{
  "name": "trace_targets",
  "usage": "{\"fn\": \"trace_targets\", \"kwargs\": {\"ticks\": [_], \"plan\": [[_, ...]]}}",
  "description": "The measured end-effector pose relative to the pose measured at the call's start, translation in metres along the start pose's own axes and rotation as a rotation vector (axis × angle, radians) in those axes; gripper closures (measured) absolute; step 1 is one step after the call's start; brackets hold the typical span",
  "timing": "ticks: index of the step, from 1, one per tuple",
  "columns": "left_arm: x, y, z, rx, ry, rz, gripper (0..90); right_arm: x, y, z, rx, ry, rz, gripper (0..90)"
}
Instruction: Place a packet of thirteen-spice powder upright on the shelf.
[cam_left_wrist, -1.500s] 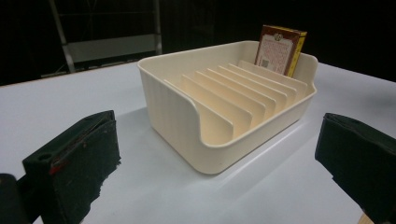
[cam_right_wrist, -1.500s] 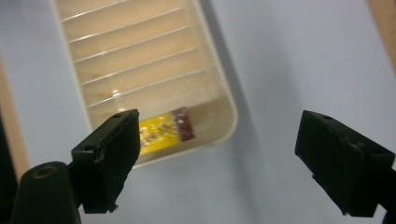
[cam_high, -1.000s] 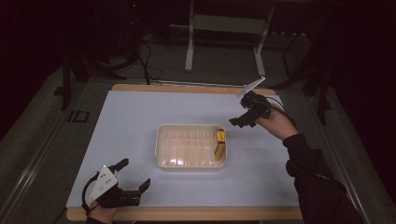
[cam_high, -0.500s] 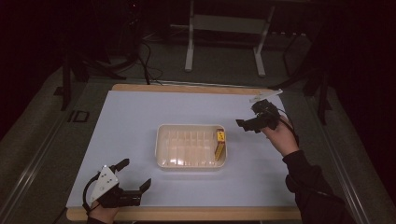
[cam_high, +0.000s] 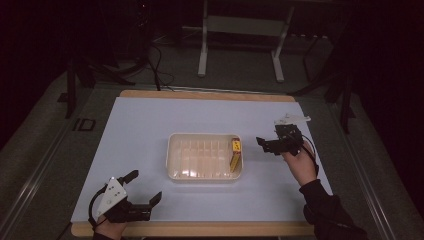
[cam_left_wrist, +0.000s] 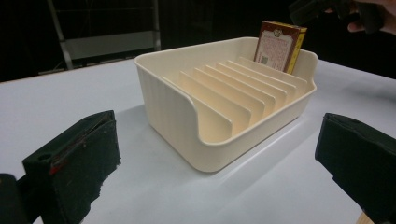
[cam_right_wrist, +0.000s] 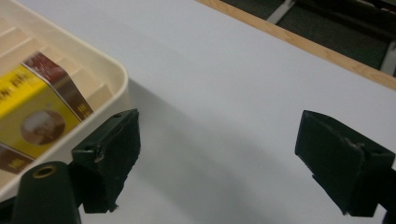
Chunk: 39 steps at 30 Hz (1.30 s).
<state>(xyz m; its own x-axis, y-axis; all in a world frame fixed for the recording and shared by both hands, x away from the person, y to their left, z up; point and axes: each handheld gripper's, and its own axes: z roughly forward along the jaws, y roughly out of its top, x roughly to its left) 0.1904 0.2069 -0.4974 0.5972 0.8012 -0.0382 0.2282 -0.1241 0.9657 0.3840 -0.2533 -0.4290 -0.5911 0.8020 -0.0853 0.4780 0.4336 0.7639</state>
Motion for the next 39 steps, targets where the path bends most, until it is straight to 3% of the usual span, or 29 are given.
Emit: {"fn": "trace_targets", "kwargs": {"ticks": [2,16,26,39], "plan": [[0.0,0.0,0.0,-0.001,0.0,-0.001,0.0,-0.001,-0.008,0.0,-0.014,0.003,0.026,14.1],[0.0,0.0,0.0,0.006,-0.01,0.006,0.0,0.012,-0.039,-0.003,-0.087,-0.069,0.045,14.1],[-0.001,0.0,0.001,0.012,-0.017,0.011,0.0,0.02,-0.051,-0.003,-0.075,-0.072,0.039,14.1],[-0.002,0.001,0.001,0.013,-0.022,0.01,0.0,0.023,-0.068,-0.01,-0.108,-0.061,0.081,14.1]]}}
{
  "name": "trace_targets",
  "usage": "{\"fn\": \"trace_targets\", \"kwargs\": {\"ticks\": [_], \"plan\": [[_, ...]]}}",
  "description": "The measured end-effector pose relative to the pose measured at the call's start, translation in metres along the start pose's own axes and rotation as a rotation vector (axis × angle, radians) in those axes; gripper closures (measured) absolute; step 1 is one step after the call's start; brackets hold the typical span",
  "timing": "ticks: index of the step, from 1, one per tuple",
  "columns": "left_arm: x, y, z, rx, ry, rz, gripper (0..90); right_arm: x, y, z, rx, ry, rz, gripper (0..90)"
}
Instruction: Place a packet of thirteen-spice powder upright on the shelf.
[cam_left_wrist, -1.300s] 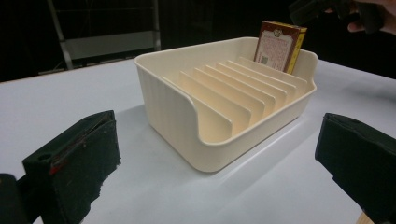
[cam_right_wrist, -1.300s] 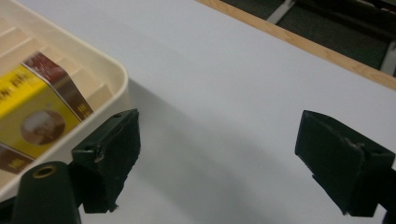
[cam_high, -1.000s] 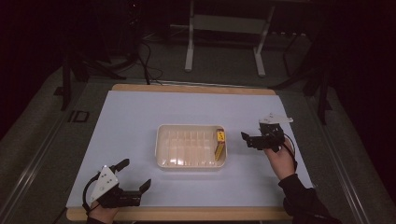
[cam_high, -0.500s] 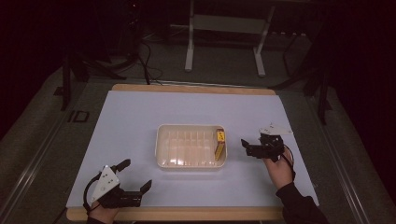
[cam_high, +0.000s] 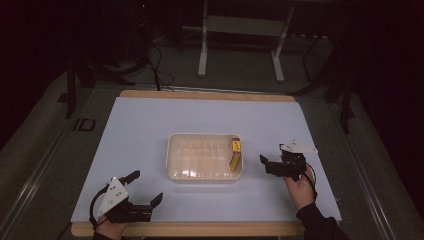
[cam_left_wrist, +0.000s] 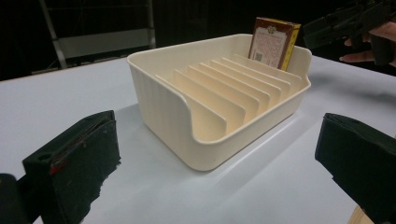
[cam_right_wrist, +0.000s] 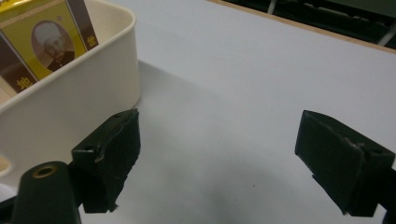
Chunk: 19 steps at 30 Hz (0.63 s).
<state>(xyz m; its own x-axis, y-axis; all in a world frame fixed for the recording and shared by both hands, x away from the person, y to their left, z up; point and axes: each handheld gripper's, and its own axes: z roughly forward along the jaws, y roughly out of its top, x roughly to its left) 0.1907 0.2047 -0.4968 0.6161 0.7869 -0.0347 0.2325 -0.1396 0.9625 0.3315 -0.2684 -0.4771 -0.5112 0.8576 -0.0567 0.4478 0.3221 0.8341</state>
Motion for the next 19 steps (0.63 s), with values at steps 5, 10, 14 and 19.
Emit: {"fn": "trace_targets", "kwargs": {"ticks": [5,10,14,19], "plan": [[0.0,0.0,0.0009,0.005,0.0,0.001,0.0,-0.0025,-0.001,0.0009,-0.017,0.006,0.013,14.1],[0.0001,-0.0001,0.0013,0.007,0.0,0.001,0.0,-0.0034,-0.0018,0.0026,-0.021,0.026,0.017,14.1],[0.0002,-0.0002,0.0011,0.008,0.0,0.002,0.0,-0.0037,-0.0013,0.0027,-0.032,0.049,0.022,14.1],[0.0002,-0.0003,0.0006,0.008,0.001,0.002,0.0,-0.0039,-0.0011,0.0032,-0.029,0.05,0.019,14.1]]}}
